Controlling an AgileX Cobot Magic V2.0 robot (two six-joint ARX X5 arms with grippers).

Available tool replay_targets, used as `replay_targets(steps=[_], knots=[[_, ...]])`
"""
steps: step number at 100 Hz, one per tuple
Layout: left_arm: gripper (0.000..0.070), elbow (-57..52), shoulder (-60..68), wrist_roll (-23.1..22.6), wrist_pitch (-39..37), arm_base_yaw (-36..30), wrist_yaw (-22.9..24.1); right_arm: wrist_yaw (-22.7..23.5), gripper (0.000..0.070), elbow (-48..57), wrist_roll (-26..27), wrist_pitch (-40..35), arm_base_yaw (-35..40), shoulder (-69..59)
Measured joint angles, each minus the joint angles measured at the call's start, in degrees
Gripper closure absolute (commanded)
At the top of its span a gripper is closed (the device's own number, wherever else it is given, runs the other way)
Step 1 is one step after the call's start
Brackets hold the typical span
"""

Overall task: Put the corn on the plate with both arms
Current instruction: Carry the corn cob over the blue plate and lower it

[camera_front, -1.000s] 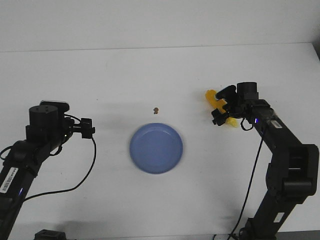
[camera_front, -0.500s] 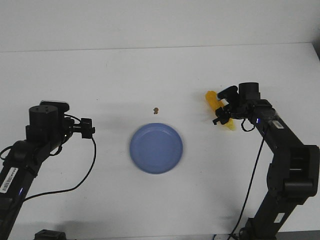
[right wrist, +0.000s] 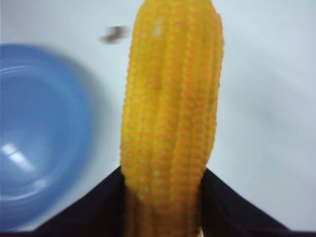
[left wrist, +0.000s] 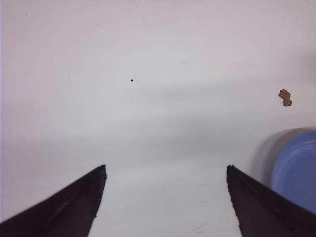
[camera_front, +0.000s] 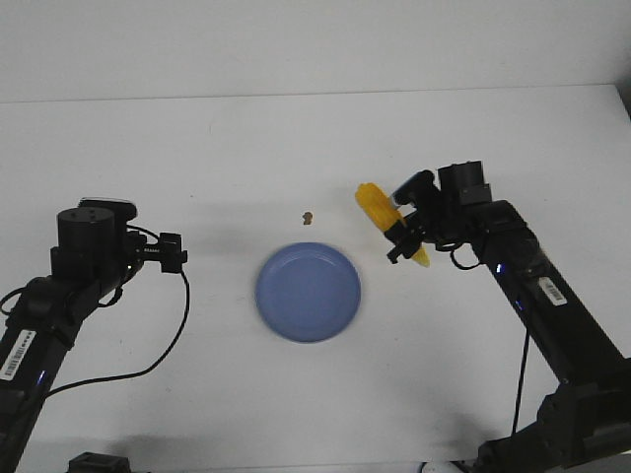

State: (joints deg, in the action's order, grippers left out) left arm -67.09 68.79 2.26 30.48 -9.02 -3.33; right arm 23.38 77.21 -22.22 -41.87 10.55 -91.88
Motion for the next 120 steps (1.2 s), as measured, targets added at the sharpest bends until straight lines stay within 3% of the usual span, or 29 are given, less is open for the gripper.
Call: replay_targets(steps=[14,42,70,120], knots=[[0.0196,0.00,0.00,0.00,0.00,0.00,0.00,-0.22,0.0514,-0.02,0.61,-2.82,7.17,-0.04],[0.0196,0.00,0.00,0.17,0.00,0.00,0.00,-5.66,0.0514,-0.02,1.07,-1.79,19.87,-0.24],[0.0196,0.00,0.00,0.20,0.02,0.00,0.00,-7.50,0.0506,-0.02,2.54,0.24,23.21,-5.88],[0.0196,0.00,0.00,0.20,0.02,0.00,0.00,-8.85,0.0156,-0.02,4.66,2.10,23.52,-9.42]])
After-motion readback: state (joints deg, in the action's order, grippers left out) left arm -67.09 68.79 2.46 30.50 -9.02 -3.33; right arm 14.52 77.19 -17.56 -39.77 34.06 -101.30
